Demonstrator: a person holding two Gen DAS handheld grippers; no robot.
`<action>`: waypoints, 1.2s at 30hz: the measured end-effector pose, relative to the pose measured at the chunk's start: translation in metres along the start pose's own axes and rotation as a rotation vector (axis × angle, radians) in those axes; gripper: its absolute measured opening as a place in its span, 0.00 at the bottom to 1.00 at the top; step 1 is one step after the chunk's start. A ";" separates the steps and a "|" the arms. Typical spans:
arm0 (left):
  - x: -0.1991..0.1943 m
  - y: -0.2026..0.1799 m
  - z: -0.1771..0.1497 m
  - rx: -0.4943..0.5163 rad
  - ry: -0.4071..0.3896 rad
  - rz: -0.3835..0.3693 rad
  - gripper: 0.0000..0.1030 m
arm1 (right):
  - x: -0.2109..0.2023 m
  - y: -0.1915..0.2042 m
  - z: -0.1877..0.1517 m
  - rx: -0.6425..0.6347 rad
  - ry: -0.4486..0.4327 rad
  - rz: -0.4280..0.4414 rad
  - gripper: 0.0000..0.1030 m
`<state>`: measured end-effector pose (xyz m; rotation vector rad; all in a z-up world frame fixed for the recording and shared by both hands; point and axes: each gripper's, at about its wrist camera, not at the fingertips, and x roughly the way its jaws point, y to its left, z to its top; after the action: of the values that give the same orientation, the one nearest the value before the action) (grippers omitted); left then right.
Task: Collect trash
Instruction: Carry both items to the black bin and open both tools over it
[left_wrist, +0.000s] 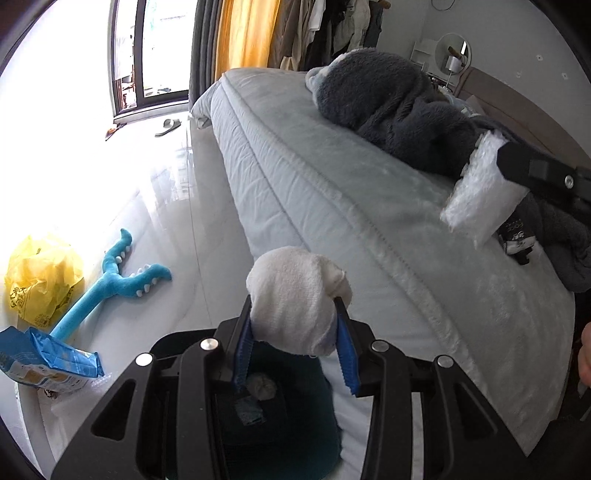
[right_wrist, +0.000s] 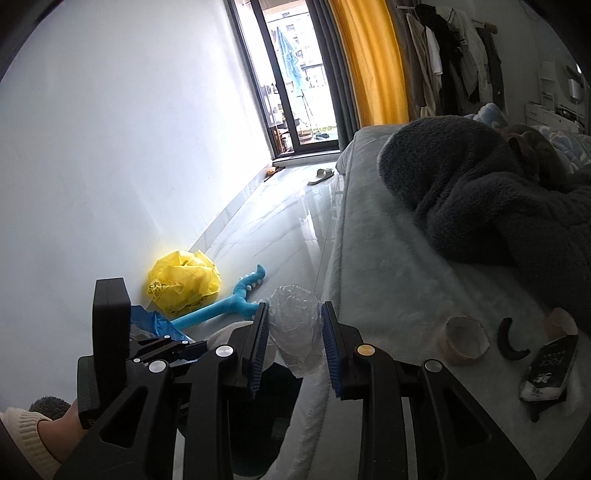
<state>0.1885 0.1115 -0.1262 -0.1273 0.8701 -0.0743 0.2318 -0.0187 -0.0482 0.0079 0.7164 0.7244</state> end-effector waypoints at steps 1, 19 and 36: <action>0.002 0.006 -0.005 0.001 0.014 0.010 0.42 | 0.007 0.004 0.000 0.000 0.014 0.005 0.28; 0.040 0.093 -0.082 -0.071 0.382 0.025 0.43 | 0.085 0.076 -0.015 -0.054 0.158 0.084 0.28; 0.003 0.130 -0.082 -0.115 0.349 0.022 0.79 | 0.163 0.095 -0.057 -0.006 0.365 0.067 0.28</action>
<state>0.1298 0.2328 -0.1989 -0.2166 1.2245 -0.0255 0.2260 0.1393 -0.1659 -0.1088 1.0668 0.8015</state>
